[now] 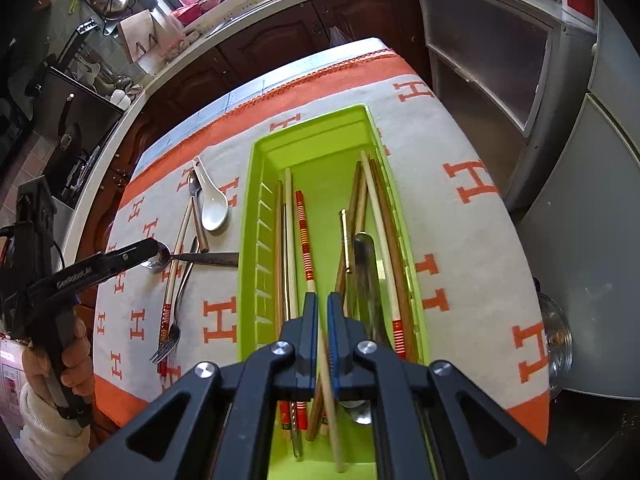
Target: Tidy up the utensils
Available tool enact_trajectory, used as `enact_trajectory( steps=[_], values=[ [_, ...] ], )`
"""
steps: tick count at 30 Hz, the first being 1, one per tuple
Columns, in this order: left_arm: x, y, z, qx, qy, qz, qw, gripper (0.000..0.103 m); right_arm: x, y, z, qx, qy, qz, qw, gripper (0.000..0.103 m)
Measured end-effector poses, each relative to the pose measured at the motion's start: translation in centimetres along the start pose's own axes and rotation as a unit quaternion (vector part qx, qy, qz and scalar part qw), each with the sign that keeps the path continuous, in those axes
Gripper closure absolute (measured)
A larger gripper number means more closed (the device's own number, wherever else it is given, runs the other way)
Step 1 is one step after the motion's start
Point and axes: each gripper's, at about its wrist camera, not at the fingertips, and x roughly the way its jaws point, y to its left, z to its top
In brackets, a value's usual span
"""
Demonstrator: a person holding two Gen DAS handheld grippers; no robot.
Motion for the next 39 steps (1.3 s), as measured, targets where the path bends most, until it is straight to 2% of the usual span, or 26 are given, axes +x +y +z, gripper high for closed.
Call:
enact_trajectory(
  steps=[8,16,23,29,33,39],
  values=[
    [3.7,1.0,3.4,-0.049,0.014,0.014,0.9986,0.086,-1.2,-0.1,0.6,0.002,-0.036,0.022,0.999,0.098],
    [5.6,2.1,4.6,-0.086,0.017,0.016,0.9960,0.093,-0.8,-0.3,0.9,0.005,-0.038,0.039,0.998,0.098],
    [6.5,1.8,4.6,-0.078,0.017,0.036,0.9961,0.093,-0.5,-0.2,0.9,0.004,-0.035,0.041,0.999,0.098],
    [6.8,0.2,4.5,-0.048,-0.002,0.072,0.9963,0.093,-0.1,-0.3,0.9,0.009,-0.029,0.045,0.999,0.098],
    [6.3,-0.4,4.2,-0.033,-0.017,0.096,0.9947,0.098,-0.1,-0.1,0.7,0.010,-0.028,0.044,0.999,0.098],
    [4.0,-1.2,3.7,-0.016,-0.035,0.107,0.9936,0.098,-0.5,-0.1,0.6,0.010,-0.032,0.042,0.999,0.098]
  ],
)
